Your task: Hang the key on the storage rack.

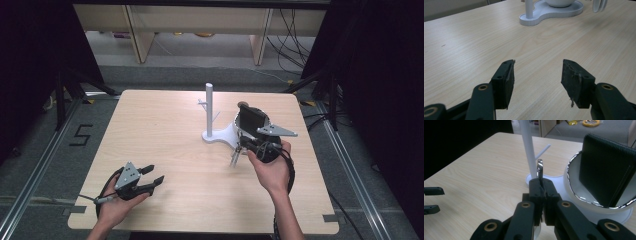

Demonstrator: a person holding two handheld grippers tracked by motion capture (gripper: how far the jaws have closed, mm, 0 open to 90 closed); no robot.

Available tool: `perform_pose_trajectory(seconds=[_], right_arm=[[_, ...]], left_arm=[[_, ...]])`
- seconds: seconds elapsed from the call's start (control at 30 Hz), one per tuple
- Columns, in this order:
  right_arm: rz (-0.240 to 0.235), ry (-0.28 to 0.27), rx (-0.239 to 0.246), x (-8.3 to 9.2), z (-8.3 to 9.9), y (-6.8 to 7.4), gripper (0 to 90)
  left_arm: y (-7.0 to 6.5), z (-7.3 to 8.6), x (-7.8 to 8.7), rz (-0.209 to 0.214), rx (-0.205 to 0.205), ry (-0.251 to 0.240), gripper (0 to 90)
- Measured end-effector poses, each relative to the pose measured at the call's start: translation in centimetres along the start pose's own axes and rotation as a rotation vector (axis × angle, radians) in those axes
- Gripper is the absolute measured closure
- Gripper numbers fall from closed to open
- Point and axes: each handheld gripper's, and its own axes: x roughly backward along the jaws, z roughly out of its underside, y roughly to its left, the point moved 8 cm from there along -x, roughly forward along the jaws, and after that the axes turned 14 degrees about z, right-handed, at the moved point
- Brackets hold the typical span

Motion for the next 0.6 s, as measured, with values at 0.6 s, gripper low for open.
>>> perform_pose_trajectory(seconds=[0.6], right_arm=[[-0.052, -0.056, 0.006, -1.0, -2.6, 2.7, 88.3]], left_arm=[[0.1, 0.1, 0.0, -0.002, 0.006, 0.001, 43.2]])
